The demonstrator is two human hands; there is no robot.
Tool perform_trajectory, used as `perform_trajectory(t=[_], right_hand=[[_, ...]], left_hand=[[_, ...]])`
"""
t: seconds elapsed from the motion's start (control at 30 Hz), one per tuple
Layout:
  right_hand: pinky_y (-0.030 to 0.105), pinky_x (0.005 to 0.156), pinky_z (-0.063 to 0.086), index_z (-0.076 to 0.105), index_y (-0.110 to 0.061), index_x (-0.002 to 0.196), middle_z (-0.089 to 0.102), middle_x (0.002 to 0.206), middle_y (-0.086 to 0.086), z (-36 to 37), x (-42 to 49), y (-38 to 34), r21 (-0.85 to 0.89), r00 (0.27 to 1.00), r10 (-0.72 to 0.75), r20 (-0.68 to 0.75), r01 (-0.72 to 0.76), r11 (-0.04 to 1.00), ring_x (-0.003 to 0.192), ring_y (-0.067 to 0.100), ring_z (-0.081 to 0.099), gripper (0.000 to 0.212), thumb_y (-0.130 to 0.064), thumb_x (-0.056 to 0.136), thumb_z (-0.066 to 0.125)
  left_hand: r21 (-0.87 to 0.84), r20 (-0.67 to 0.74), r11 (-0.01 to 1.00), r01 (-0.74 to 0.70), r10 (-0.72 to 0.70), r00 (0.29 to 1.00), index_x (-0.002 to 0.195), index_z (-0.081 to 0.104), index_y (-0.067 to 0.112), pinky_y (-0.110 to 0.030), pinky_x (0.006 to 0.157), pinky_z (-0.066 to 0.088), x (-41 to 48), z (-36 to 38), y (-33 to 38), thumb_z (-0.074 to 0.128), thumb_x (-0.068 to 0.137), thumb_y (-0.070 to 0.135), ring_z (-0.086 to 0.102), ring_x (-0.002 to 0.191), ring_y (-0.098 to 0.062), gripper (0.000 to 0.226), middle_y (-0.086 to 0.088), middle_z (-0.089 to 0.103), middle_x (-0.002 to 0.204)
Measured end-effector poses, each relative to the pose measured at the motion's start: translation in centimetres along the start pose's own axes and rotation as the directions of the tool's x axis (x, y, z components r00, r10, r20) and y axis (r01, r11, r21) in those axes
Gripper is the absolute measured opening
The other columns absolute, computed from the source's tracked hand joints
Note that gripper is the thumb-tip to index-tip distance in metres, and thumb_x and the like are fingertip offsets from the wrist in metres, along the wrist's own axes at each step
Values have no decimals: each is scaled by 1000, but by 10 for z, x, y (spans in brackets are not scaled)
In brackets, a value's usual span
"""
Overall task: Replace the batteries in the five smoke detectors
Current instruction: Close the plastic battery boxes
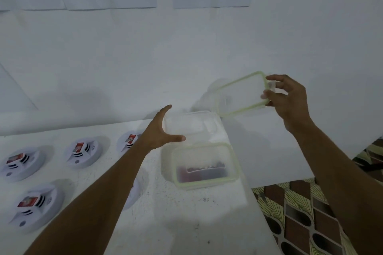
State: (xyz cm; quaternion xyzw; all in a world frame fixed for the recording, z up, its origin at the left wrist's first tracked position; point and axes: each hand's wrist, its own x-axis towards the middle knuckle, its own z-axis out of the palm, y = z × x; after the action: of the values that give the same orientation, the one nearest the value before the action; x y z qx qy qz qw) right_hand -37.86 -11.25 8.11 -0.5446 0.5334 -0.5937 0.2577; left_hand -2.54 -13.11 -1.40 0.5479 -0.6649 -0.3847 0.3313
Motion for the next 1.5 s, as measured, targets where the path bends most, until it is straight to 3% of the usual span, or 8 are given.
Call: perform_trajectory(t=[0.2,0.4,0.67,0.8,0.9,1.1,1.23,1.5], right_hand=[[35,64,55,67,-12,110,69,93,14,50,-25,-9,226,978,98,186,-140,964,78,29,71,31,6,85,67],[38,65,57,68,-14,109,68,104,18,82,-40,-6,154,936,145,320,-203,967,82,33,74,29,3,87,69],[17,55,44,69,-32,105,74,92,-1,92,-33,1,-201,931,92,353,-20,979,62,13,55,30,-7,88,68],[29,56,48,62,-26,117,73,99,12,88,-29,-3,-23,913,121,390,-122,992,65,23,69,34,-1,93,60],[37,74,58,54,-23,126,72,108,14,88,-25,-3,106,908,169,384,-226,968,83,32,74,38,1,96,50],[44,94,54,53,-18,130,70,114,18,87,-14,10,379,866,301,401,-455,806,101,36,70,30,-15,101,47],[45,100,52,56,-17,125,69,115,21,95,-17,32,270,862,310,401,-434,859,103,27,65,31,-9,96,59],[33,89,53,61,-31,121,70,114,-8,100,-31,59,-82,908,226,353,-211,974,106,17,65,49,-2,85,73]], left_hand=[[-331,-73,938,-104,84,994,138,44,35,-39,88,55,-20,-17,35,75,83,27,66,101,-25,64,-7,60,125],[-390,-123,916,-98,54,991,125,58,20,-37,71,58,-43,-36,31,62,90,0,67,81,-27,41,-20,62,113],[-402,-252,907,-123,19,968,143,37,30,-35,70,59,-48,-47,26,52,89,-9,67,81,-24,68,-11,64,110],[-426,-289,889,-170,44,956,145,33,32,-38,81,58,-41,-47,25,61,88,-5,67,91,-27,74,-16,65,109],[-408,-300,896,-174,48,953,144,35,29,-36,94,53,-35,-48,29,68,88,7,67,101,-24,69,-8,69,105],[-464,-304,868,-176,31,952,139,42,18,-32,100,48,-25,-43,32,48,100,32,64,111,-18,42,-7,70,109],[-247,-274,958,-148,77,959,135,45,19,-30,101,47,-21,-29,20,65,91,21,63,110,-10,49,-2,70,110],[-76,-232,978,-197,175,957,133,49,17,-22,98,50,-22,-3,-7,79,78,9,56,116,-8,63,1,59,124]])
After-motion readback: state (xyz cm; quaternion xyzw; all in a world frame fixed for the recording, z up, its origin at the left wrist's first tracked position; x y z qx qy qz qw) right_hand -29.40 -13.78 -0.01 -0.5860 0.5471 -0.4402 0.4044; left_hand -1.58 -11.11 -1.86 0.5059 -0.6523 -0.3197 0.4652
